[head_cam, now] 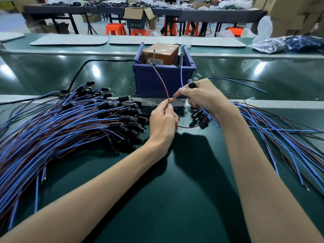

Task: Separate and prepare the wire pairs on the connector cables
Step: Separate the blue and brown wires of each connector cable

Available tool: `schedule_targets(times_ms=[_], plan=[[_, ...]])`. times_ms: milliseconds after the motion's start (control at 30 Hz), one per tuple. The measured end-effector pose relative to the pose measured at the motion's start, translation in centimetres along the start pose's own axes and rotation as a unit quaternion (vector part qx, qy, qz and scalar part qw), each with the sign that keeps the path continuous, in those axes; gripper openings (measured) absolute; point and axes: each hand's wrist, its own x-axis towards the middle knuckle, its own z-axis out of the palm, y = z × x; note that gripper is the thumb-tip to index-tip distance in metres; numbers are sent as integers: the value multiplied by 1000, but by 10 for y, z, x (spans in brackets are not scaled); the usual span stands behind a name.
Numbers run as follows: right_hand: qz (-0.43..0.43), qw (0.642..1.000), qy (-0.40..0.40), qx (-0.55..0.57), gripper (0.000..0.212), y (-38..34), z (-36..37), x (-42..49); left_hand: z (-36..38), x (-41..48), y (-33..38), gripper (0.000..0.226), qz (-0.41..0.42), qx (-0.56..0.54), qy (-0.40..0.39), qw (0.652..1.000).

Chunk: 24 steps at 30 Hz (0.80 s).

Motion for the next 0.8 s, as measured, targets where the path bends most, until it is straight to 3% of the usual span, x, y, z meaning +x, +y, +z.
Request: schedule_targets(times_ms=[467,800], plan=[[21,998,-53,28,29,-4,-12,-6,1,-2,-1,31,3,42,-20,999],[17,997,-72,-16,25,-6,-12,-5,0,-3,-2,28,14,66,-44,997]])
